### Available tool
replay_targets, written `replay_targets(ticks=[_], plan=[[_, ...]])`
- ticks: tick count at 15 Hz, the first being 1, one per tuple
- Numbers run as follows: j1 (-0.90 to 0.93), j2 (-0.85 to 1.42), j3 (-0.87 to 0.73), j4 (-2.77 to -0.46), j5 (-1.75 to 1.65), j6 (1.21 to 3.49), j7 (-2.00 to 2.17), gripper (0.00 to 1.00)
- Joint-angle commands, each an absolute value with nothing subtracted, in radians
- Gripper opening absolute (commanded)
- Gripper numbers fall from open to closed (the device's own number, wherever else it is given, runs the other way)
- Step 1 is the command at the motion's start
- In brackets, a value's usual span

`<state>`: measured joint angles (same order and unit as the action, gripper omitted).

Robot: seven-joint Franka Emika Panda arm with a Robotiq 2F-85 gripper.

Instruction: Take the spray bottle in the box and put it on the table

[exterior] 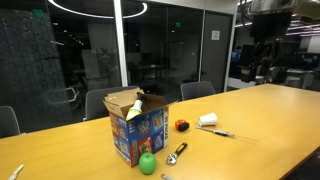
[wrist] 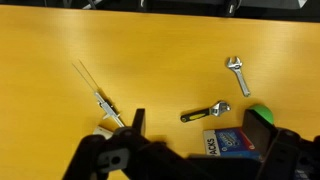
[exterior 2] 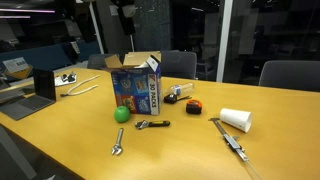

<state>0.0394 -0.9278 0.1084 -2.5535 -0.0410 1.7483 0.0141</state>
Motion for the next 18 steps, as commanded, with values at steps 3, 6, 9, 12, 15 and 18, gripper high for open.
replay_targets(ticks=[3,6,9,12,15,18], plan=[[0.05,-0.93,0.102,-2.538,-0.048,1.746,0.021,1.0],[0.05,-0.931,0.102,-2.537,-0.048,1.746,0.021,1.0],[0.049,-0.928,0.099,-2.539,-0.045,1.75,0.023,1.0],[0.045,-0.89,0.09,-2.524,-0.018,1.778,0.045,1.0],[0.032,-0.809,0.099,-2.477,0.012,1.847,0.099,1.0],[0.032,-0.683,0.116,-2.414,0.065,1.958,0.177,1.0]])
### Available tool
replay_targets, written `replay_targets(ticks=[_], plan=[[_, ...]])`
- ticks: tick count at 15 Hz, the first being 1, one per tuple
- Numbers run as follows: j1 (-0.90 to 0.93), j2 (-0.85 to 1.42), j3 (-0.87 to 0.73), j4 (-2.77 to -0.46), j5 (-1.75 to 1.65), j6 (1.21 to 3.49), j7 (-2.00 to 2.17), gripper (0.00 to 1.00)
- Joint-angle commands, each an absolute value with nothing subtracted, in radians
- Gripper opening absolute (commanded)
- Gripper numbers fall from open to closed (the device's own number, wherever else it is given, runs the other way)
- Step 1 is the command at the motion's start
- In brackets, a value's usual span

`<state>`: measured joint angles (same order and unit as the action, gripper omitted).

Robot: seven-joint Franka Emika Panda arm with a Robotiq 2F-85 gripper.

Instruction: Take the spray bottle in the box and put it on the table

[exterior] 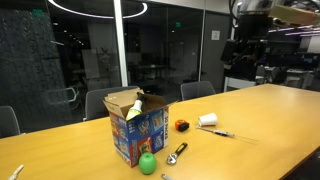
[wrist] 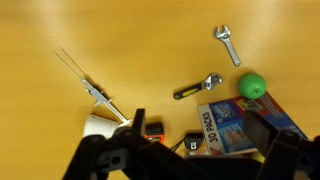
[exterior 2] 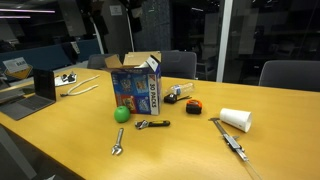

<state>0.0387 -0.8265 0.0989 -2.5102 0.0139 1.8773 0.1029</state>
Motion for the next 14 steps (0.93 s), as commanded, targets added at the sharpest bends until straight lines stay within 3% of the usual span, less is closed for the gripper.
replay_targets(ticks=[1,8,14], plan=[[0.034,-0.633,0.124,-2.391,0.083,1.997,0.201,1.0],[0.06,-0.239,0.15,-2.159,0.199,2.212,0.308,1.0],[0.103,0.028,0.155,-1.921,0.258,2.262,0.33,1.0]])
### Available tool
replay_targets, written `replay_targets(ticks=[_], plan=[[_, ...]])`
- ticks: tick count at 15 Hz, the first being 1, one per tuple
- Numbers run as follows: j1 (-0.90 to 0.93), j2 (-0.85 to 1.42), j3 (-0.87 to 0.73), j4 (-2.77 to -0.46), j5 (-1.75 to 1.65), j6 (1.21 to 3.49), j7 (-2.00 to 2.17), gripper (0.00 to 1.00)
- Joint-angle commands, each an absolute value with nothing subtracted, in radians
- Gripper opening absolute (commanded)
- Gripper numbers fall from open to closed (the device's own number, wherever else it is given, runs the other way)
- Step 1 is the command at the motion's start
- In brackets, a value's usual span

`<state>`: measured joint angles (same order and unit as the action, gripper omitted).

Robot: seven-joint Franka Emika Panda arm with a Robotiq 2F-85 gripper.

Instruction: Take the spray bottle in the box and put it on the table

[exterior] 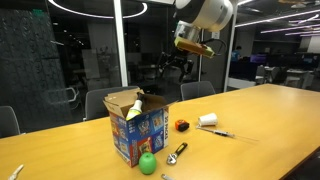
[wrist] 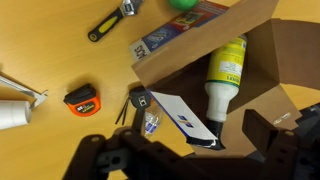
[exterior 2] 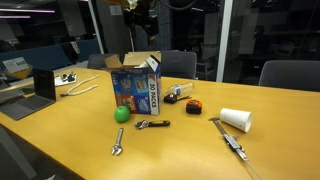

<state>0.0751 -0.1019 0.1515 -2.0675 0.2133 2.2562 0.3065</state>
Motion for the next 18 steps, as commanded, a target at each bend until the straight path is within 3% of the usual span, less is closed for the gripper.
replay_targets(ticks=[1,11,18], plan=[[0.111,0.061,0.155,-1.89,0.28,2.262,0.328,1.0],[0.146,0.332,0.207,-1.708,0.606,2.244,0.276,1.0],[0.171,0.463,0.205,-1.678,0.59,2.264,0.288,1.0]])
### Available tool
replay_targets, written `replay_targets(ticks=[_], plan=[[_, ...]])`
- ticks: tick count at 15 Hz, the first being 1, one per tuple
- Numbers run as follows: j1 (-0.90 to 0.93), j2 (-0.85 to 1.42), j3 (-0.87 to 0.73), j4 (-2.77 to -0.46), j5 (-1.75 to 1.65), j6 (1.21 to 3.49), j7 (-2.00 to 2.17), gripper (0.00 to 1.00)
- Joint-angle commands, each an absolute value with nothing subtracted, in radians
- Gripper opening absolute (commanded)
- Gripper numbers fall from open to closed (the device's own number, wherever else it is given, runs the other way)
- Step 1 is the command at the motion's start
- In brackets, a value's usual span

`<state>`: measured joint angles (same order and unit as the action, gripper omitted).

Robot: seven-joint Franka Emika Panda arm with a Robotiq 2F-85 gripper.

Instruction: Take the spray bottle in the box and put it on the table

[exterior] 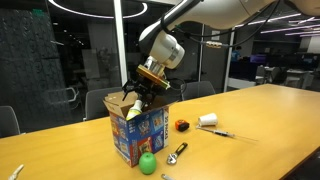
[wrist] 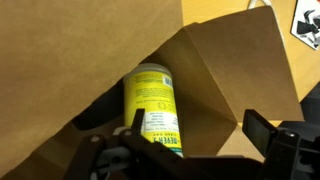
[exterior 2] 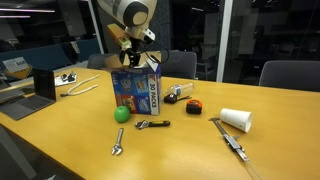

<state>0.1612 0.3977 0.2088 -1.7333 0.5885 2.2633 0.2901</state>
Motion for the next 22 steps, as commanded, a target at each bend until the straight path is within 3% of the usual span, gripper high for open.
replay_targets(ticks=[1,10,11,12,15,18,22], plan=[[0.171,0.484,0.203,-1.669,0.587,2.259,0.29,1.0],[0.161,0.599,0.18,-1.587,0.574,2.252,0.301,1.0],[0.163,0.602,0.178,-1.585,0.571,2.257,0.301,0.75],[0.163,0.604,0.177,-1.583,0.568,2.258,0.302,0.74],[0.159,0.601,0.176,-1.581,0.568,2.257,0.302,0.51],[0.158,0.597,0.176,-1.584,0.57,2.257,0.301,0.45],[0.155,0.556,0.16,-1.597,0.549,2.245,0.319,0.44]])
